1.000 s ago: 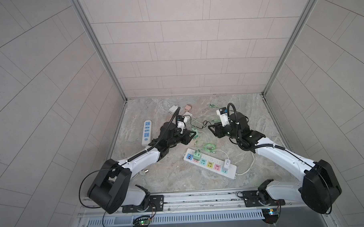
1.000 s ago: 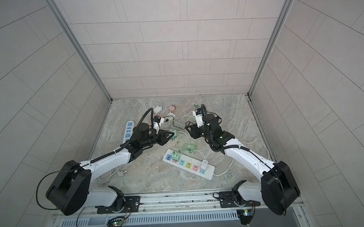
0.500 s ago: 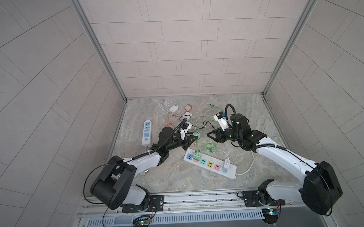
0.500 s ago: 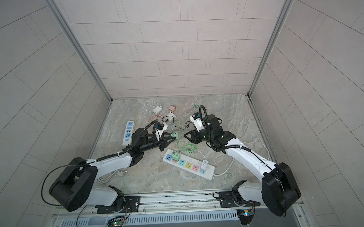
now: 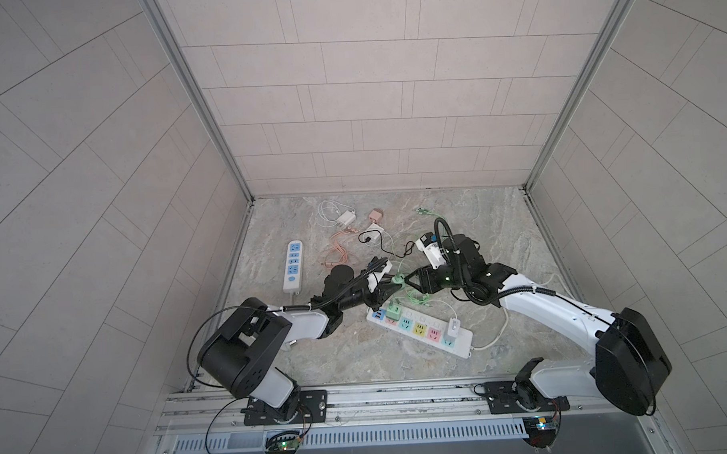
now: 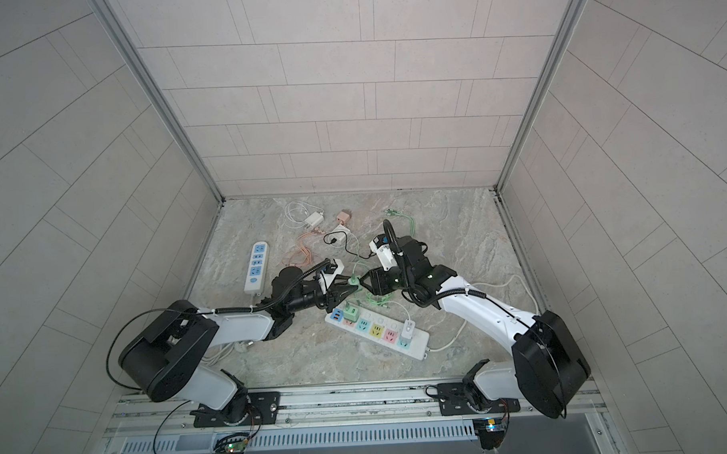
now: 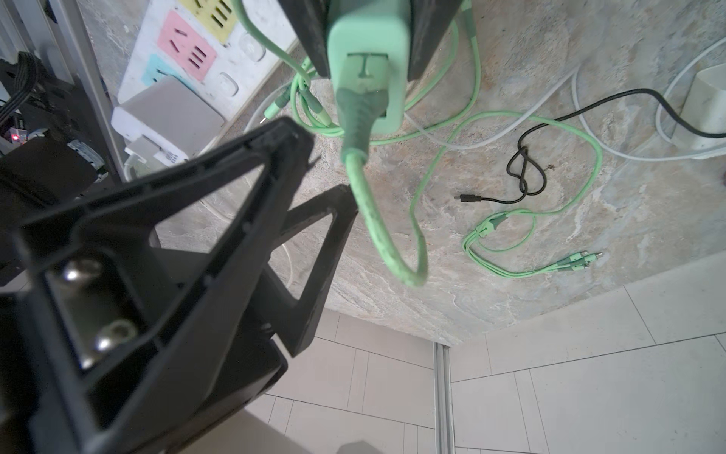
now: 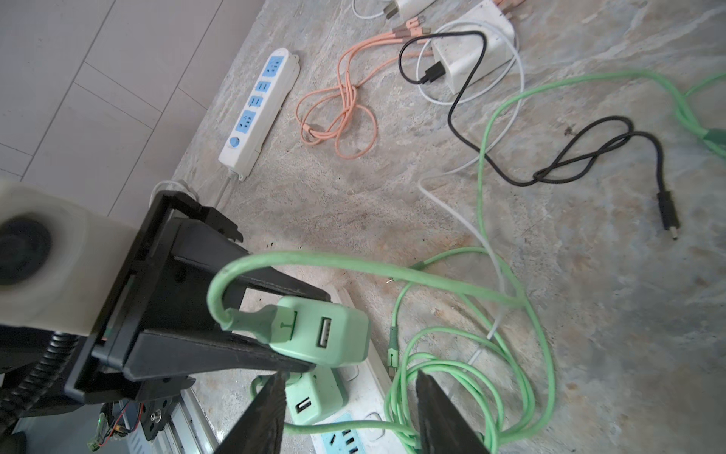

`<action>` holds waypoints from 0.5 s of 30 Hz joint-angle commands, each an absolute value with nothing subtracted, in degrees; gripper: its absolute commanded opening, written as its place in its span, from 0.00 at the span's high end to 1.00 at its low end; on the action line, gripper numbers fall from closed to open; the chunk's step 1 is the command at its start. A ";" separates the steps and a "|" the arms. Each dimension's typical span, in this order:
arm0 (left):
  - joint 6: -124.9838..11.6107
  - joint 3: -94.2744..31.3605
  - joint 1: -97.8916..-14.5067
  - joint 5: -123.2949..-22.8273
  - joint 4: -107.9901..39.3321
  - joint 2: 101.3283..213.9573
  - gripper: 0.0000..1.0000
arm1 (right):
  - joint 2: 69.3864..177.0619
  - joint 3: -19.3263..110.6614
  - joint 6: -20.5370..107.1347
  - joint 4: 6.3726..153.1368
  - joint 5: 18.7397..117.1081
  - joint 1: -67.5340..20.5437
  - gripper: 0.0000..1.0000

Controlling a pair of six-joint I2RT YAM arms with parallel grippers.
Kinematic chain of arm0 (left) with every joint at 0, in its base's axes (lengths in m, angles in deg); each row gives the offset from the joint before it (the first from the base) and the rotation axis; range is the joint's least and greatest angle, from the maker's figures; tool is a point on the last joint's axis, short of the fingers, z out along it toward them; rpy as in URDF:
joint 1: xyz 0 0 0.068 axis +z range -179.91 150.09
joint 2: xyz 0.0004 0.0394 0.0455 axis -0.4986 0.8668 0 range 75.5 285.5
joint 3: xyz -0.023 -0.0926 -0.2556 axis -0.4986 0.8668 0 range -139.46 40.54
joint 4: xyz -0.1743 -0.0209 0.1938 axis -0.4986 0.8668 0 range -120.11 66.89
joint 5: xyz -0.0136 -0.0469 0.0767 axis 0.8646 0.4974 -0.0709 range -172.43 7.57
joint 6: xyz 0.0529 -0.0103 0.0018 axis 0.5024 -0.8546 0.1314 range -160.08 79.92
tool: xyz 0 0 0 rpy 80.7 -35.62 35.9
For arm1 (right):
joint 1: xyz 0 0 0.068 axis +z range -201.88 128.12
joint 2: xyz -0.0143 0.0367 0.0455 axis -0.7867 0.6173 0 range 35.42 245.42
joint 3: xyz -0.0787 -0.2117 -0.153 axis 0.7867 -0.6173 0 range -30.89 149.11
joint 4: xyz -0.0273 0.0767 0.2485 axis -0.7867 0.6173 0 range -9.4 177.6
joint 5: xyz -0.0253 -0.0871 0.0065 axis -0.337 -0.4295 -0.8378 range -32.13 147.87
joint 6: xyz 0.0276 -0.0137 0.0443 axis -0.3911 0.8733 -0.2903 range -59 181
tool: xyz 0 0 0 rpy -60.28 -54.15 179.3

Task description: Insert the plug

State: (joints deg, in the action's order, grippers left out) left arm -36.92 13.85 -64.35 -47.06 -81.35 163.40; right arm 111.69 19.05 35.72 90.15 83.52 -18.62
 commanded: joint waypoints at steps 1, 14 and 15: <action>-34.47 14.81 -65.14 -47.54 -86.00 163.83 0.77 | 112.43 21.54 34.39 91.27 79.86 -16.84 0.45; -32.97 15.54 -66.17 -48.73 -85.16 161.86 0.77 | 117.69 25.80 32.26 93.53 76.35 -13.54 0.45; -32.85 15.58 -66.17 -48.83 -85.08 161.68 0.77 | 117.94 26.06 32.17 93.93 75.93 -13.21 0.45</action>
